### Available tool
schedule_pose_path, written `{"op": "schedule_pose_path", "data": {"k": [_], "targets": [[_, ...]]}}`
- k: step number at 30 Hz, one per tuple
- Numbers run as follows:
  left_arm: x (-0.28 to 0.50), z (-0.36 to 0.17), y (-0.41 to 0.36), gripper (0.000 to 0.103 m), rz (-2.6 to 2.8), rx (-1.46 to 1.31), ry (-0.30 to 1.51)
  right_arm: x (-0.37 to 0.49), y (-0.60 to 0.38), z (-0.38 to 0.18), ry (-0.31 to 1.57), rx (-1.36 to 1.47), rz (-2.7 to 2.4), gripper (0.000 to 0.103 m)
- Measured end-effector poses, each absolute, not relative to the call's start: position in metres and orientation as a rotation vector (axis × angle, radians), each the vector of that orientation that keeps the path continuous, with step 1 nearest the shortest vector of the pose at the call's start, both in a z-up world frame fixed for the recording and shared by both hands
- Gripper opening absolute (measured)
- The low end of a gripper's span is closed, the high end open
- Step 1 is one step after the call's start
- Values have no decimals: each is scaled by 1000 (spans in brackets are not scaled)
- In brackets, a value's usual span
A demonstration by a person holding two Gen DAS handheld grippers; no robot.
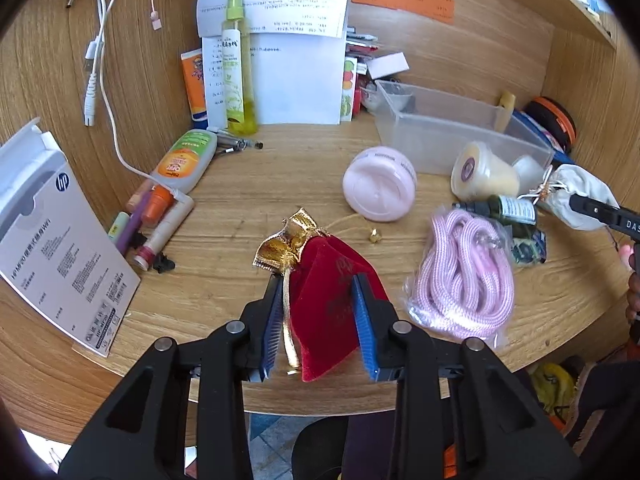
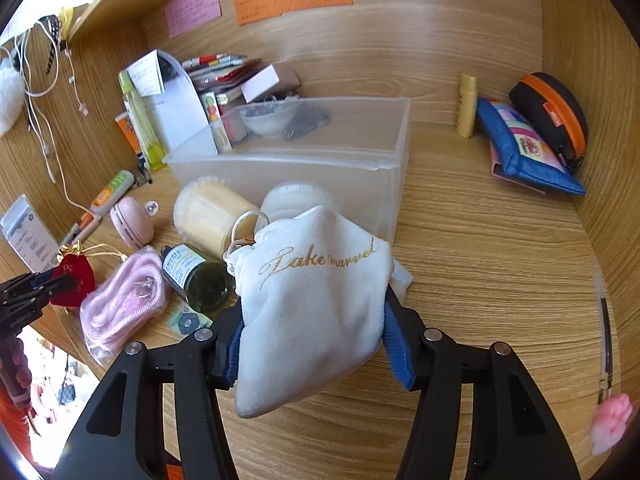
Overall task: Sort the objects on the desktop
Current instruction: 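Lift both pouches and carry them toward the clear plastic box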
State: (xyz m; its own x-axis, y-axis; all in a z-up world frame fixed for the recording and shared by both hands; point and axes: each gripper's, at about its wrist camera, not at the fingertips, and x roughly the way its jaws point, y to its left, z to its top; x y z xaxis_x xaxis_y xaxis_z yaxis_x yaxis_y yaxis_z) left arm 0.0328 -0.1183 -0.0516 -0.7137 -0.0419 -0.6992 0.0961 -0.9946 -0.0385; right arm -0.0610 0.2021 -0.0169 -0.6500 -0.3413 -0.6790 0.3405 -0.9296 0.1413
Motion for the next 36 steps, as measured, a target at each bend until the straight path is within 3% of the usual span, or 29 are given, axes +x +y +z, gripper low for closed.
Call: {"op": "schedule_pose_path", "data": {"k": [15,22,28,36], "targets": [[19,-12,-90,30,-2964,1027,93,-53,222,18,-46,938,-2581,53],[4,-11,-81,22,-2994,1053,114,-53,226,32,-55,888,-2587,53],[-10,-27,-78,22,-2967,1182,92,-59,224,38,-39,868,-2575,53],[-34,-62,-93,27,-2871,1359,194,-71,216,26,-38,916,-2534,53]]}}
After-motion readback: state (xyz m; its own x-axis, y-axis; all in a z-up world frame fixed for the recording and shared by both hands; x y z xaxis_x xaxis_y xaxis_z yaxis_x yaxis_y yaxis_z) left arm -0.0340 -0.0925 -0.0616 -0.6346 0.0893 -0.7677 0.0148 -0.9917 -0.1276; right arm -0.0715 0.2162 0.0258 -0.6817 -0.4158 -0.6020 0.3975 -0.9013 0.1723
